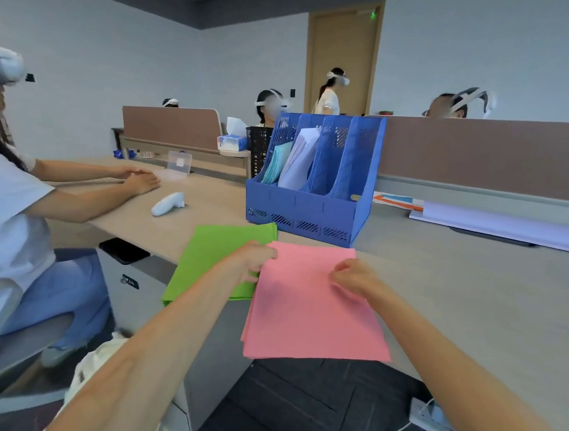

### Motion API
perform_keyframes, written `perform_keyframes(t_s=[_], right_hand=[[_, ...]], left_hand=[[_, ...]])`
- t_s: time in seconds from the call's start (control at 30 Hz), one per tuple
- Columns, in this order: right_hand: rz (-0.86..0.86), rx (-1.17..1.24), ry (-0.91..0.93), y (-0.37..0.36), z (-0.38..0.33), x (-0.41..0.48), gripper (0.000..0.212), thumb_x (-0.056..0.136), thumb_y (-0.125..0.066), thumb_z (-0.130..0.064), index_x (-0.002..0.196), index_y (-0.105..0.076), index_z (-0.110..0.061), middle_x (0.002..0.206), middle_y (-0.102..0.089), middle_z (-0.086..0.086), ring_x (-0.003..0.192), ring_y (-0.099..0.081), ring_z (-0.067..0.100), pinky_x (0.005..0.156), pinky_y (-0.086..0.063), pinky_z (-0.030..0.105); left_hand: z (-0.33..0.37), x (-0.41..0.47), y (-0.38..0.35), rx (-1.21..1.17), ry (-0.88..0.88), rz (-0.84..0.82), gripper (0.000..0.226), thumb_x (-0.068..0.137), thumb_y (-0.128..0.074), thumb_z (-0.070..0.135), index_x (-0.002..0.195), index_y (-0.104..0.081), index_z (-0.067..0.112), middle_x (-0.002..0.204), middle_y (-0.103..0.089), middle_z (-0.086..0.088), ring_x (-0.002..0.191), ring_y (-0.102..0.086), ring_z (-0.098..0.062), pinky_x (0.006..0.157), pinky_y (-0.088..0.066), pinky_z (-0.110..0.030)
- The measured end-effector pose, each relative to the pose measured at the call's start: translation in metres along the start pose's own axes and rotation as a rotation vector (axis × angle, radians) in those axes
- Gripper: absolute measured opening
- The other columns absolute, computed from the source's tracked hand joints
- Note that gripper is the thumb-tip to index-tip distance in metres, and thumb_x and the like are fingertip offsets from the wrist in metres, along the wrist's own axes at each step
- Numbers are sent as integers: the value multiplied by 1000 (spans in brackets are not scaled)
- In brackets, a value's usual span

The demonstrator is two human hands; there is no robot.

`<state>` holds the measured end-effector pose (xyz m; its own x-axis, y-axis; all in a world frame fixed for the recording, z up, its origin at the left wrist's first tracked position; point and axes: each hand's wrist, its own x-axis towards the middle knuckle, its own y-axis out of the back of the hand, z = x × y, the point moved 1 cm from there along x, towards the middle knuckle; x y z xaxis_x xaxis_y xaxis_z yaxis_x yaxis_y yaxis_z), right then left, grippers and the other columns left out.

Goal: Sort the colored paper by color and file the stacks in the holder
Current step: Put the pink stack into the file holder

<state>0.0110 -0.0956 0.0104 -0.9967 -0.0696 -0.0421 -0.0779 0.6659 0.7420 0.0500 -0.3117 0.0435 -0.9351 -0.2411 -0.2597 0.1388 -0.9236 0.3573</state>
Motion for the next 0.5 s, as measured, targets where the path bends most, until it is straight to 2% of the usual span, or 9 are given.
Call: perform_keyframes(t_s=[0.07, 0.1, 0.2, 0.27, 0.37, 0.5], right_hand=[[-40, -108, 19, -5, 2, -3, 42, 81, -64, -31, 122, -62, -21, 133, -55, 2, 123, -50, 21, 104, -41, 30], [-36, -143, 29, -7, 2, -3, 43, 80, -64, -32, 122, -61, -23, 133, -55, 2, 124, -49, 22, 104, -41, 31], [-11, -176, 42, -6, -1, -6, 40, 77, -65, -35, 116, -62, -26, 128, -56, 2, 120, -50, 21, 100, -43, 32], [-19, -194, 41, -2, -3, -6, 37, 76, -66, -36, 111, -63, -26, 125, -57, 1, 116, -50, 21, 95, -44, 31], [-32, -233, 36, -1, -5, -4, 37, 77, -67, -37, 112, -62, -25, 125, -56, 2, 116, -49, 22, 90, -43, 30], [-24, -259, 40, -2, -7, -3, 39, 77, -66, -37, 113, -61, -24, 125, -55, 3, 115, -49, 22, 85, -41, 29]], left_hand=[[-1, 2, 4, -66, 30, -5, 39, 91, -55, 11, 128, -41, 12, 120, -50, -6, 116, -51, -25, 98, -44, -40], [-3, 1, 5, -109, 45, -13, 36, 90, -56, 9, 123, -43, 12, 116, -52, -6, 112, -53, -24, 95, -45, -39], [-7, 5, 10, -237, 87, -38, 29, 87, -56, 5, 113, -47, 14, 95, -55, -5, 82, -56, -18, 71, -47, -31], [-7, 4, 10, -273, 90, -65, 18, 86, -56, 4, 102, -52, 12, 87, -55, -6, 72, -53, -18, 60, -44, -28], [-4, 5, 5, -305, 73, -133, 7, 89, -55, 3, 84, -55, 8, 77, -54, -8, 65, -51, -20, 61, -43, -29], [0, 6, -9, -178, -31, -177, 6, 91, -52, 6, 93, -58, 6, 83, -62, -10, 73, -58, -23, 70, -49, -31]])
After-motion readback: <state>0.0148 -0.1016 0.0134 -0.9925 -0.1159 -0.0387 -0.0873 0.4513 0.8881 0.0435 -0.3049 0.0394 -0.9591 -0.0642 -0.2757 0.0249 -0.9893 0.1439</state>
